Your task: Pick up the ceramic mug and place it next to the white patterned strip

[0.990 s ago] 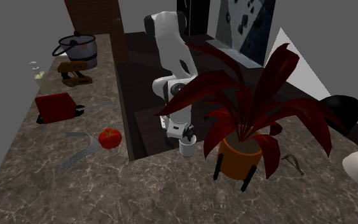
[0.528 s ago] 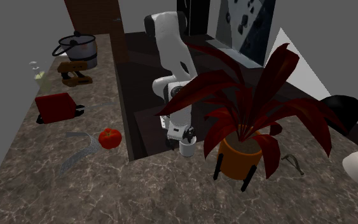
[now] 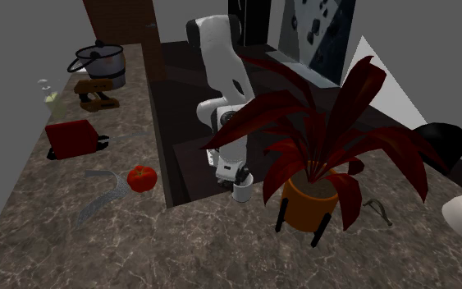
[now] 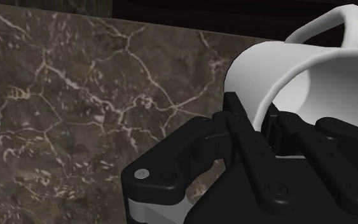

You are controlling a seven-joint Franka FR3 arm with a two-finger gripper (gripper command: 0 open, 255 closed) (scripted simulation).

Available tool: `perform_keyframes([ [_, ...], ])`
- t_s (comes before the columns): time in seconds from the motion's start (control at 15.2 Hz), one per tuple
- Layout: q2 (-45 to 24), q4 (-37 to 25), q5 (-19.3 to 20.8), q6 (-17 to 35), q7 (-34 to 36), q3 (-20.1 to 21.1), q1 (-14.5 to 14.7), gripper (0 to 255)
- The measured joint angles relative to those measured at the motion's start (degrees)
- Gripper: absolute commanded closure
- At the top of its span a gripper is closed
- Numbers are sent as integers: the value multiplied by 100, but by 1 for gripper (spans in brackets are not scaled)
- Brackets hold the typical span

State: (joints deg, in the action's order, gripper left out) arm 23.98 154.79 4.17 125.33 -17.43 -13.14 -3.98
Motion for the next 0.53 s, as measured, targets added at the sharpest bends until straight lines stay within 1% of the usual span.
perform_keyframes([
  [0.26,0,0,0,1,0,0,0,255],
  [0.53,165,-127,10,-289,17,26,-11,255],
])
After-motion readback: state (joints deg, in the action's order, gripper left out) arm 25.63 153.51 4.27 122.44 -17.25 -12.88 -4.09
